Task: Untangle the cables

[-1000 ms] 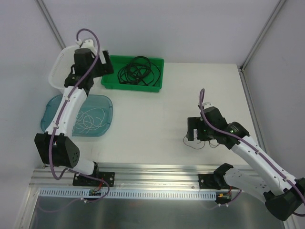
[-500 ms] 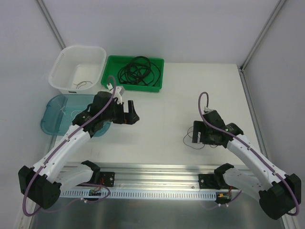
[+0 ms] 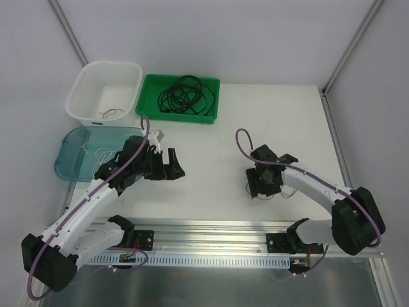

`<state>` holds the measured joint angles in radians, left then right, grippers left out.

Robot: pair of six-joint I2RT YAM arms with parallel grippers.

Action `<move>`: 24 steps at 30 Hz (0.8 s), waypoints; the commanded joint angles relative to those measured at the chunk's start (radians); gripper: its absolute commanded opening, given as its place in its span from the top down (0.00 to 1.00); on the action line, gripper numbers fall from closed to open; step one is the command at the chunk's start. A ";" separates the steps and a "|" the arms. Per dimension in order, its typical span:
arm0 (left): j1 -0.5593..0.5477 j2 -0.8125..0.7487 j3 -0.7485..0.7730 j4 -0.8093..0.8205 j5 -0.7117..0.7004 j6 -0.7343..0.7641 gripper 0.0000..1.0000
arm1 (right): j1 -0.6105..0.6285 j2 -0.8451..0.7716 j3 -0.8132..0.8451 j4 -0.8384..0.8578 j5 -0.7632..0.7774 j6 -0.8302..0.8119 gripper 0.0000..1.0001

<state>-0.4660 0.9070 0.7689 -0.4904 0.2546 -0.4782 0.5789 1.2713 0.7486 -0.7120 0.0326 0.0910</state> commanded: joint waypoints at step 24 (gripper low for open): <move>-0.068 -0.010 0.049 0.007 0.025 -0.187 0.01 | 0.196 0.028 0.155 0.063 -0.094 -0.030 0.99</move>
<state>-0.5190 0.9028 0.7719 -0.4923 0.2787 -0.5858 0.7250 1.3762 0.8055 -0.6266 -0.0536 0.0475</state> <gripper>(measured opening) 0.992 0.018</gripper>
